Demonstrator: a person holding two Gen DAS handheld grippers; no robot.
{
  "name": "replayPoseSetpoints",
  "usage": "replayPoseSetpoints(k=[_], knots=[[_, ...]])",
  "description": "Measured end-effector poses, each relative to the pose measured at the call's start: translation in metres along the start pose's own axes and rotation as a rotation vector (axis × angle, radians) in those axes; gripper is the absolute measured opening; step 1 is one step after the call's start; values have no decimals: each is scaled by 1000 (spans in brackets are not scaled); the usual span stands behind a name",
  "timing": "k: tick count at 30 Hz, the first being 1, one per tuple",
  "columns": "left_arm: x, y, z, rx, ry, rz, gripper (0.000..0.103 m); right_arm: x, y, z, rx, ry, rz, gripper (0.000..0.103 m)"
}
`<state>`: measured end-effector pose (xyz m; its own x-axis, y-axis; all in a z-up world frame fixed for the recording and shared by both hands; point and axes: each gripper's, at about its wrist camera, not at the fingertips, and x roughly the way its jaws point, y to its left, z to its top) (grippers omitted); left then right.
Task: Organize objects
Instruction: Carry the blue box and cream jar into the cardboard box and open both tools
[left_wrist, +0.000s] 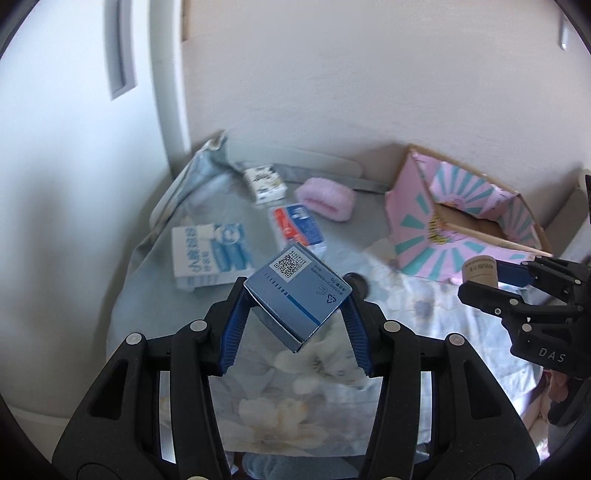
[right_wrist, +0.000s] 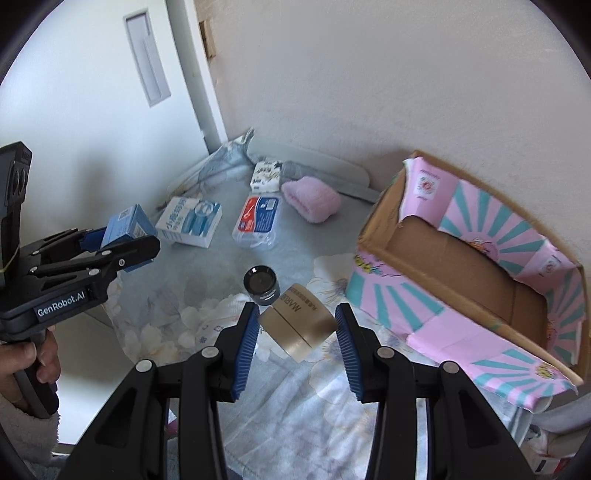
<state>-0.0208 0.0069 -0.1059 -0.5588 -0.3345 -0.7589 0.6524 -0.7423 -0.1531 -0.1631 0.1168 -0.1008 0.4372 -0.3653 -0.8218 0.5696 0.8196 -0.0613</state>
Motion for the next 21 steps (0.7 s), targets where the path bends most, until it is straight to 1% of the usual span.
replayPoseSetpoints(k=[5,12,21], knots=[[-6,-25,16,40,4,-55,46,-22,-14,4,38,-12,-24,39],[-8,-76,32,118,5,-138,46,-51,-45,4,118,-10,-60,39],[2,-137,53,192,35,-253,46,-83,-90,1,218,4,-150,39]])
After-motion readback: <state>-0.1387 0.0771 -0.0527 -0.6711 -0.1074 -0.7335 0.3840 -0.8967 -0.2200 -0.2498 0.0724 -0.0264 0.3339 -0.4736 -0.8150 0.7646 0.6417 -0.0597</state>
